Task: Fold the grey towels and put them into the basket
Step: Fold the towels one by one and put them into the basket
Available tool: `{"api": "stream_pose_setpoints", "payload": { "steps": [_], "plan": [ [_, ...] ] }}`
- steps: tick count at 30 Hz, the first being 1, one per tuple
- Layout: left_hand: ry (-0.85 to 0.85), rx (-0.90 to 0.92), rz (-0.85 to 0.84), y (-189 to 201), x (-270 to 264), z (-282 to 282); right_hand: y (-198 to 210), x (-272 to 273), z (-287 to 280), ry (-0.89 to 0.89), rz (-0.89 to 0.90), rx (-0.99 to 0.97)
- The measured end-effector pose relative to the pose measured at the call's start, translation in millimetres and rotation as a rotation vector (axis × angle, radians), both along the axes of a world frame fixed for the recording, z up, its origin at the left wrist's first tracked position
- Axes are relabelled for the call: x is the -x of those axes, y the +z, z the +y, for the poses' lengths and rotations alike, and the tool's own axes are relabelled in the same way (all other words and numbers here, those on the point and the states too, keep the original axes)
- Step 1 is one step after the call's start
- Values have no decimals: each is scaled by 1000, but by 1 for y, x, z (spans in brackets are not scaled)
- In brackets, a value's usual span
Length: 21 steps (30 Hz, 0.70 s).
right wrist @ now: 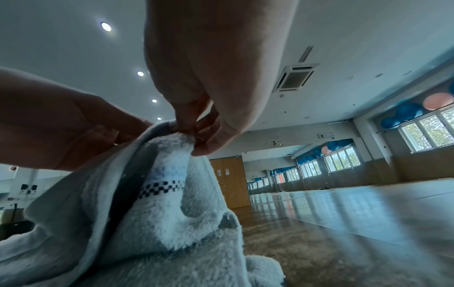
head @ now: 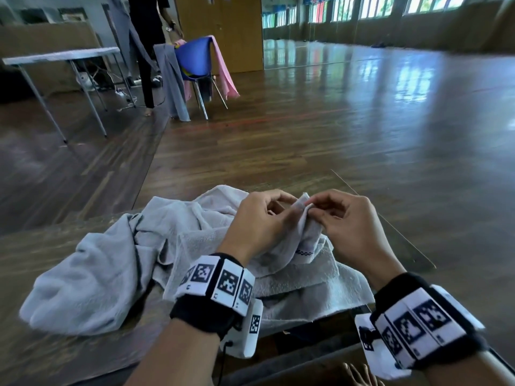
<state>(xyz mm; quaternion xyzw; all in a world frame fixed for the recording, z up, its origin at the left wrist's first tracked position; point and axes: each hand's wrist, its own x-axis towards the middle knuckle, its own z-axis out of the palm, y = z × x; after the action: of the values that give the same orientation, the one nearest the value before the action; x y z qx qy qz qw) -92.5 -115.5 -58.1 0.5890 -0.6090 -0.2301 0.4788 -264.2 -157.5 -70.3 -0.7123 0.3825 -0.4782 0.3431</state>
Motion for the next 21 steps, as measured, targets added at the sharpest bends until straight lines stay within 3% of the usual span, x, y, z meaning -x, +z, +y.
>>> {"api": "stream_pose_setpoints", "payload": {
  "steps": [11, 21],
  "plan": [
    [91, -5, -30, 0, -7, 0, 4, -18, 1, -83, -36, 29],
    [44, -30, 43, 5, -2, 3, 4, -17, 2, -116, -72, 18]
  ]
}}
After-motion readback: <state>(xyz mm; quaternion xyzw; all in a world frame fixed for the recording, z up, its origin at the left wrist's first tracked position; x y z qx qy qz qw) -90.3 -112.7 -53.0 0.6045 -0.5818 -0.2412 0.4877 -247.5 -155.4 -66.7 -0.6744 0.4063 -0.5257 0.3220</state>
